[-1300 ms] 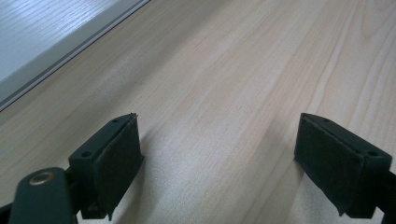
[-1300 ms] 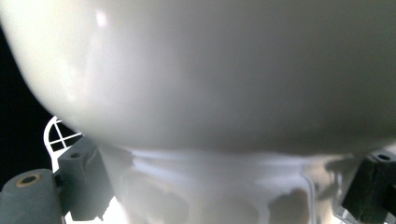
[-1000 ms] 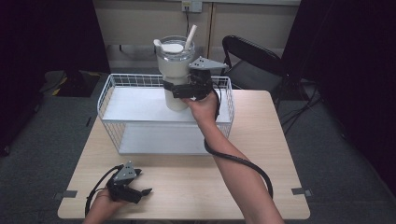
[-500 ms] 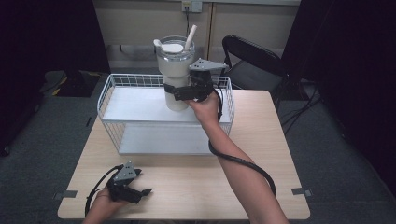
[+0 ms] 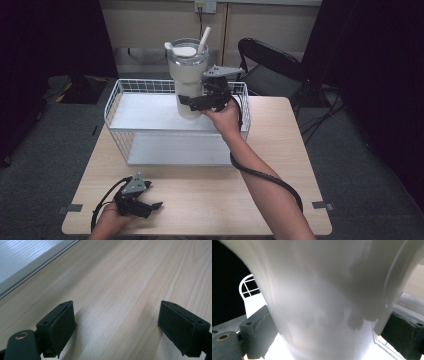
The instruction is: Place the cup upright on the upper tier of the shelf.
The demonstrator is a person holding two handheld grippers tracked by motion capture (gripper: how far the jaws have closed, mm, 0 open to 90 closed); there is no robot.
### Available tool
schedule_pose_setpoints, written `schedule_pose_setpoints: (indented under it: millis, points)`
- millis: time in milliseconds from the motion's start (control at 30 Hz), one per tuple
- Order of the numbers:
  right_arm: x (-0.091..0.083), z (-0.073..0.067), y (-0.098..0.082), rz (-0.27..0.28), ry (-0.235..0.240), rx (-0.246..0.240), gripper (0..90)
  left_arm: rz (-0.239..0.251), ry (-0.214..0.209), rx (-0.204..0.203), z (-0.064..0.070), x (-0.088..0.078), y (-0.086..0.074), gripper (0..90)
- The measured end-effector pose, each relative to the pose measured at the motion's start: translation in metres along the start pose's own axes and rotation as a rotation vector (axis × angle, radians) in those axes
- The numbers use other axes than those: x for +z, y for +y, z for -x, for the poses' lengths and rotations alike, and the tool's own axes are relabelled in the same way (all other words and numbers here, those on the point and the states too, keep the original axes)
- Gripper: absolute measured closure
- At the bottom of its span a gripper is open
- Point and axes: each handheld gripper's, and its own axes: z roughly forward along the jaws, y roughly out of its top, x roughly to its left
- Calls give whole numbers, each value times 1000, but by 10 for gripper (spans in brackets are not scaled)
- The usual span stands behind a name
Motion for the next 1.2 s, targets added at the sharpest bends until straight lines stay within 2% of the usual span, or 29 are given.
schedule_pose_setpoints:
  millis: [167, 300, 367, 433, 567, 767, 1200]
  points:
    - [-6, -1, -2, -34, -10, -15, 75, 0, 0, 0, 0, 0, 0, 136]
    - [-14, -1, -6, -37, -20, -17, 76, 0, 1, 1, 0, 0, 0, 136]
    - [-22, -1, -8, -43, -38, -24, 77, 0, 0, 0, 0, 0, 0, 136]
    - [-29, -1, -11, -38, -36, -11, 77, 1, 1, 1, 0, 0, 0, 136]
    - [-43, -4, -16, -49, -44, -19, 78, 4, -6, -3, -1, 0, 0, 136]
    - [-65, -11, -20, -43, -14, -36, 81, -1, 3, 7, 0, 0, 0, 133]
    - [-83, -24, -29, -47, 58, -61, 84, 3, 2, 0, 0, 0, 0, 139]
